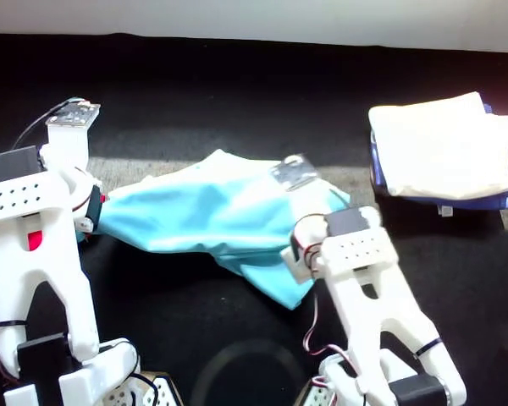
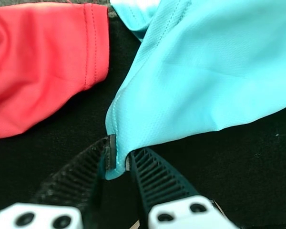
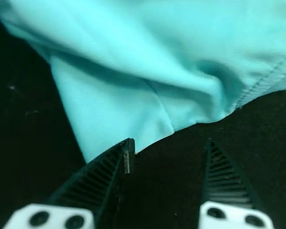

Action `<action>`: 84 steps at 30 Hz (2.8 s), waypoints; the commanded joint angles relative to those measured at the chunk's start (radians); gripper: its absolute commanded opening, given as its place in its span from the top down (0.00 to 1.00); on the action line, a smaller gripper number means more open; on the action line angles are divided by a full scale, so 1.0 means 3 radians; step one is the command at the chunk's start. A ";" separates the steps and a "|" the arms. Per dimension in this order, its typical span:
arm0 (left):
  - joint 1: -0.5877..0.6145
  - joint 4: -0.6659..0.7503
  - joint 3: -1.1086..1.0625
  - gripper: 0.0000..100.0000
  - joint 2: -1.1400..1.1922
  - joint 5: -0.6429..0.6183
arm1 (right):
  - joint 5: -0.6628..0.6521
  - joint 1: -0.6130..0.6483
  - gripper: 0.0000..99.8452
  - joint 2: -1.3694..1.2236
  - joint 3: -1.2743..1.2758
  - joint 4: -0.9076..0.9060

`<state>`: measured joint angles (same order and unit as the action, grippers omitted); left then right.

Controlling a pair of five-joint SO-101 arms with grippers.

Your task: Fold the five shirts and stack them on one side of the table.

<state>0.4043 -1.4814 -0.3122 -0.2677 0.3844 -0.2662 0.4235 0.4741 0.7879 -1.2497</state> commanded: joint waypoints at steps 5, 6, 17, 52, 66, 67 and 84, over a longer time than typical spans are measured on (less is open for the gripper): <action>-0.0043 0.0041 0.0028 0.99 -0.0136 0.0000 | -0.0036 0.0688 0.77 -0.0110 0.0136 0.0008; -0.0043 0.0041 0.0028 0.99 -0.0136 0.0000 | -0.0036 0.0698 0.77 -0.0151 0.0228 0.0120; -0.0028 0.0041 0.0028 0.99 -0.0136 0.0000 | -0.0031 -0.0350 0.77 -0.0990 0.0222 0.1250; -0.0049 0.0143 -0.0003 0.99 -0.0115 0.0000 | -0.0036 -0.0642 0.77 0.0908 0.0519 0.0115; -0.0049 0.0113 -0.0003 0.99 -0.0130 0.0000 | -0.0026 0.0222 0.77 0.0734 0.1368 0.0882; -0.0049 0.0113 -0.0003 0.99 -0.0130 0.0000 | -0.0026 0.0222 0.77 0.0637 0.1368 0.0954; -0.0064 0.0210 -0.0238 0.99 -0.0105 0.0000 | -0.0010 0.0043 0.98 -0.0043 0.0939 0.1291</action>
<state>0.3997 -1.4446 -0.3567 -0.2677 0.3844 -0.2647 0.4572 0.4173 1.0932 -0.8707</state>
